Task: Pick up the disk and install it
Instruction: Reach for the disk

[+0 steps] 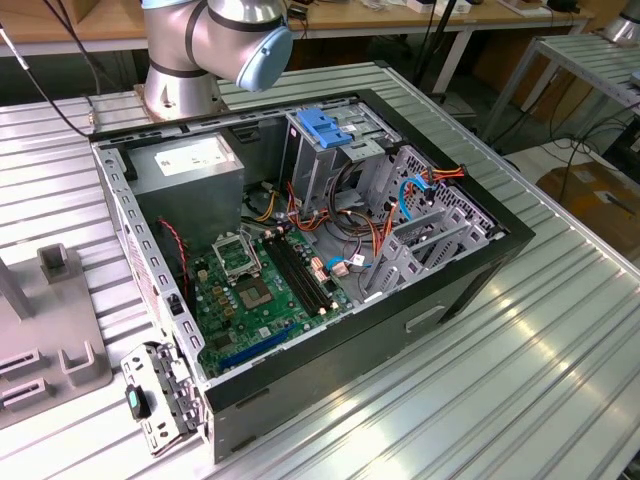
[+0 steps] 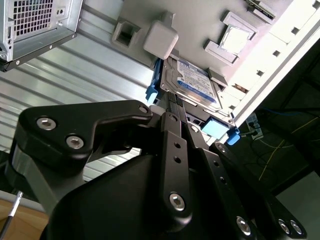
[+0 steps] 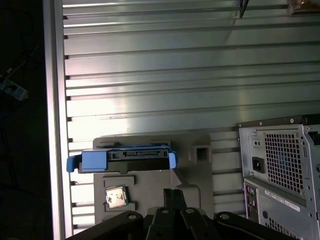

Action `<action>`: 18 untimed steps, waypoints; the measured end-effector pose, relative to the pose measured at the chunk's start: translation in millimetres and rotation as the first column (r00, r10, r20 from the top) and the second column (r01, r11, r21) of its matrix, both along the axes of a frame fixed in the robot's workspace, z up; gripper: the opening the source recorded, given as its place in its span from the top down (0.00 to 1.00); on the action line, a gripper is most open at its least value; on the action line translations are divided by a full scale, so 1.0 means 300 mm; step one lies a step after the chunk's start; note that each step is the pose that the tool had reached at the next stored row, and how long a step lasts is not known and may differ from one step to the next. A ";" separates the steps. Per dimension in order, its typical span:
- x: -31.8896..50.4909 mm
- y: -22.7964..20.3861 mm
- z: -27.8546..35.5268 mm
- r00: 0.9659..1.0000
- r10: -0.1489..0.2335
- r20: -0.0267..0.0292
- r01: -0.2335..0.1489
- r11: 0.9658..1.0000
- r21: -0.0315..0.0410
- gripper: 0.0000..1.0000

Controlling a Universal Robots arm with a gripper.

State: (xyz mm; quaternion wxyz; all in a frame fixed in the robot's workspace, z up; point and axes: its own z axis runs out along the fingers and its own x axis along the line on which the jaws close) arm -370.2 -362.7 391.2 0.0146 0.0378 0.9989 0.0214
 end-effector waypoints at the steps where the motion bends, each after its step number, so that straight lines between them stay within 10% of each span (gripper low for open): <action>1: 0.000 0.000 0.000 1.000 0.000 0.000 0.000 1.000 0.000 0.89; 7: -0.011 0.000 0.000 1.000 0.000 0.000 0.000 1.000 0.000 0.89; 18: -0.111 0.031 -0.032 1.000 0.000 0.000 0.000 1.000 0.000 0.89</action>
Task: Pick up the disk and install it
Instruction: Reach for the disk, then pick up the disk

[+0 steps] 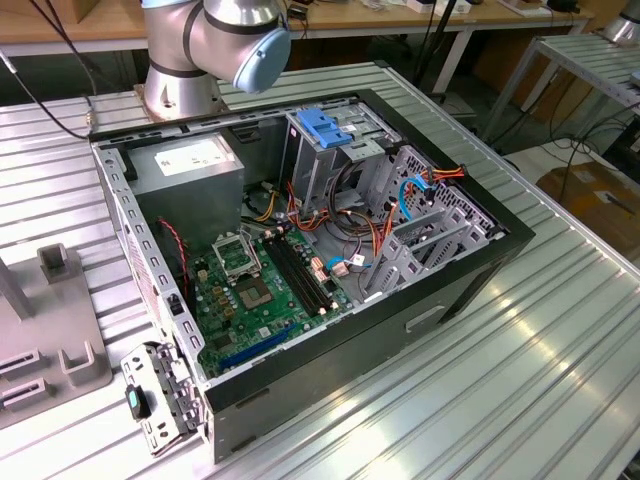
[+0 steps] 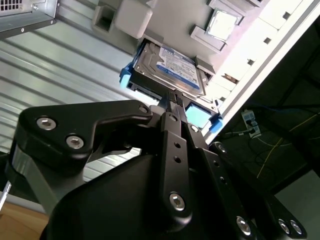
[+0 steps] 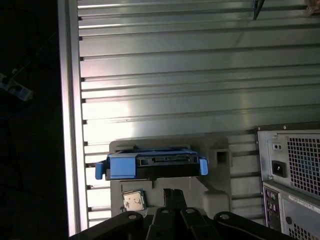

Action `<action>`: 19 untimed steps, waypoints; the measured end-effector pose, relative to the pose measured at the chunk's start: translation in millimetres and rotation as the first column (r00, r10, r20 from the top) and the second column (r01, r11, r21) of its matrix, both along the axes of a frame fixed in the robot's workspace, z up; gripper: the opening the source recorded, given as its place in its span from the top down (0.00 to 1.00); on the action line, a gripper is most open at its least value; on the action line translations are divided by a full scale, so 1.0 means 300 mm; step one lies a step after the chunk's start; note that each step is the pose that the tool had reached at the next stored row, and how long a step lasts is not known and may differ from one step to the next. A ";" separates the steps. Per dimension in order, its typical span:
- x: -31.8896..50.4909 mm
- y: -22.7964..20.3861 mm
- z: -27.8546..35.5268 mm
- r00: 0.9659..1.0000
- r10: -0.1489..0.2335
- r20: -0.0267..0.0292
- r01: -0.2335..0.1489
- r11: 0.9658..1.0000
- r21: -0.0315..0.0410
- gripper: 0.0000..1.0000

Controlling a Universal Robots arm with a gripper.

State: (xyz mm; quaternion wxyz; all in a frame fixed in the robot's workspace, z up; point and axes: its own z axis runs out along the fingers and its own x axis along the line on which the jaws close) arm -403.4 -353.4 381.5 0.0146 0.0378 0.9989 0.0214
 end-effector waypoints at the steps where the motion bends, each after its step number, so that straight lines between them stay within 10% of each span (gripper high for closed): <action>1: -0.008 0.005 -0.010 1.000 0.000 0.000 0.000 1.000 0.000 0.89; 12: -0.035 0.034 -0.084 1.000 0.002 -0.004 -0.002 1.000 -0.001 0.89; 19: -0.035 0.034 -0.087 1.000 0.002 -0.005 -0.002 1.000 -0.001 0.89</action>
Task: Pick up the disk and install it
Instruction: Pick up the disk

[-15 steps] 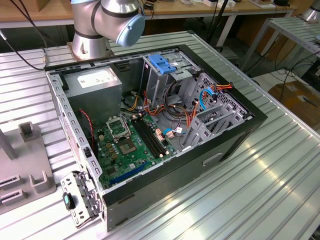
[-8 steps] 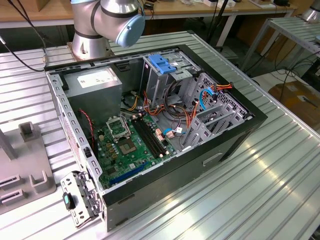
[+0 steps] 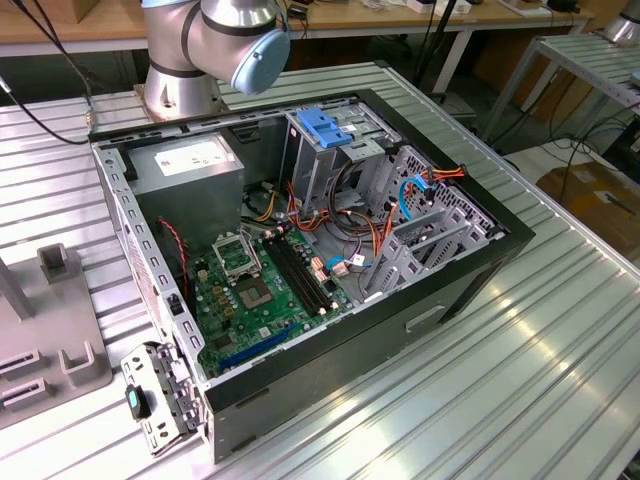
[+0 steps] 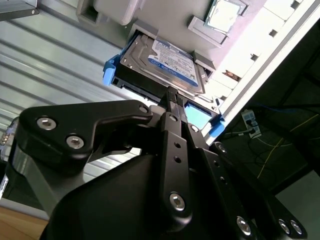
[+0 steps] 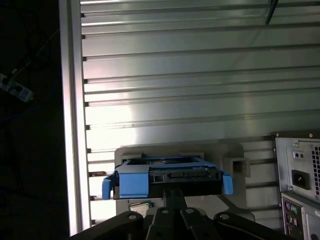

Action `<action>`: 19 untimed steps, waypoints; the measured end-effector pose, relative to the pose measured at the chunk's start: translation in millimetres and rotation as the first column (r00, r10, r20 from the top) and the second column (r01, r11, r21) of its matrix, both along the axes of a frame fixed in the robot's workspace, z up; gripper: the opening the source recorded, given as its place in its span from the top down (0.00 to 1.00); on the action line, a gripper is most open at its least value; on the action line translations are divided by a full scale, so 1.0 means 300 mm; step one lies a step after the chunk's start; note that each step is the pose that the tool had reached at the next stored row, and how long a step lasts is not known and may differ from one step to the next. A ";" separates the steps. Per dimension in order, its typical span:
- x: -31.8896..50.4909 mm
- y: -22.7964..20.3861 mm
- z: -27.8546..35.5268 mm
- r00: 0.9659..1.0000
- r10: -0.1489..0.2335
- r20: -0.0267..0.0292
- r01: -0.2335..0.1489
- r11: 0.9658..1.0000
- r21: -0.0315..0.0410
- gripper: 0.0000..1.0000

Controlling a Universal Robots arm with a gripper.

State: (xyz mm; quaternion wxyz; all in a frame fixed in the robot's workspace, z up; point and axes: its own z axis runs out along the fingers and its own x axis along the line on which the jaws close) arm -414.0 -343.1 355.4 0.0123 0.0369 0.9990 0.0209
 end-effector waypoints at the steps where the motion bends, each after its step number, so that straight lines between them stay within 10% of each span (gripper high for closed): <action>1: 0.000 0.000 0.000 1.000 0.000 0.000 0.000 1.000 0.000 0.89; 11: 0.000 0.000 -0.001 1.000 0.012 0.000 -0.012 1.000 0.000 0.89; 19: -0.001 0.000 -0.003 0.983 0.183 0.000 -0.183 0.983 0.000 0.89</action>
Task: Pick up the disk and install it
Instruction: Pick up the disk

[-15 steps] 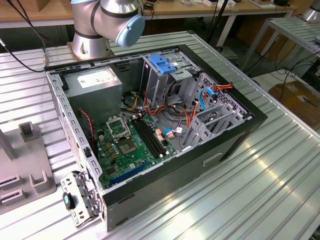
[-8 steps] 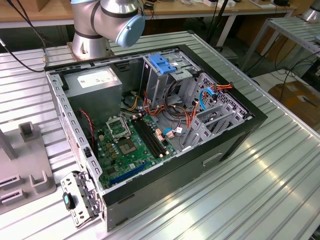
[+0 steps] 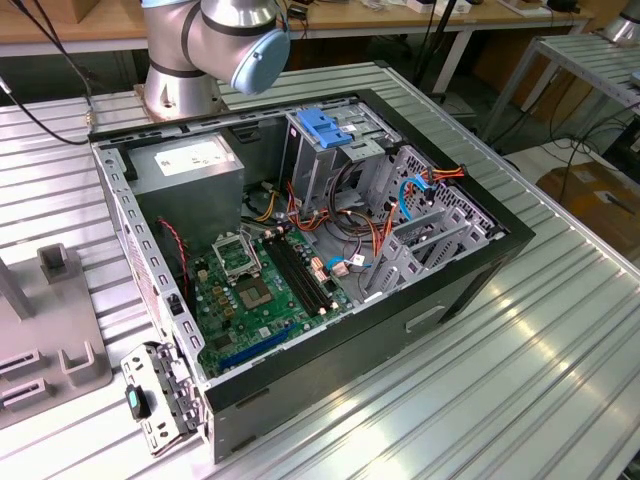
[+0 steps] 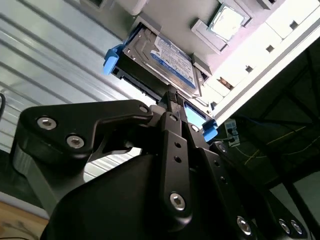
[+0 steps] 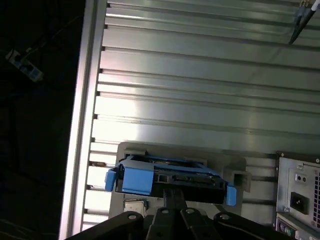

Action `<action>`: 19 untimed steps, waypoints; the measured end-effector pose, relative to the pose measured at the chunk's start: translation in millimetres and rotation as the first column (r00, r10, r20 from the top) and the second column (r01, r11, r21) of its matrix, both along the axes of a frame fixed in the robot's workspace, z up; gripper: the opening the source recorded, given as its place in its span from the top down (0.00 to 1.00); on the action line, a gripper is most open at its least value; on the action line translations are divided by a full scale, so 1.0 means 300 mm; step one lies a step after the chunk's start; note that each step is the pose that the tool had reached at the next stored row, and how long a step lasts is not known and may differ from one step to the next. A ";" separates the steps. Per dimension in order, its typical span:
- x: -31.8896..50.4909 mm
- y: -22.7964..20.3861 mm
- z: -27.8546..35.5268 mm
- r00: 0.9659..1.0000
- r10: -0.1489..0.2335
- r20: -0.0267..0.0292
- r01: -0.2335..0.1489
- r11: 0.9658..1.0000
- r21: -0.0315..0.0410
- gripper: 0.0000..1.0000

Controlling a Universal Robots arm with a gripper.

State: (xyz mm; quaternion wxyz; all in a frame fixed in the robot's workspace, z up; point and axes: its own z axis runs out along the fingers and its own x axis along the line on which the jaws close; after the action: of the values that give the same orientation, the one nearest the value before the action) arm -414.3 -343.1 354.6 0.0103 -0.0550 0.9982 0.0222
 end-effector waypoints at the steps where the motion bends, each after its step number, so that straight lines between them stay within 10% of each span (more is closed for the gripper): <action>1: 0.000 0.000 0.000 1.000 0.010 0.000 -0.010 1.000 0.000 0.89; 8: -0.006 0.000 -0.001 0.995 0.095 0.000 -0.095 0.995 -0.001 0.89; 13: -0.011 0.000 -0.001 0.977 0.212 0.000 -0.212 0.977 -0.002 0.89; 19: -0.012 0.000 -0.001 0.967 0.255 0.000 -0.255 0.967 -0.002 0.89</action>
State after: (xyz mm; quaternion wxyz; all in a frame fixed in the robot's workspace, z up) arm -417.9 -343.0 354.3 0.0072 -0.1827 0.9829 0.0224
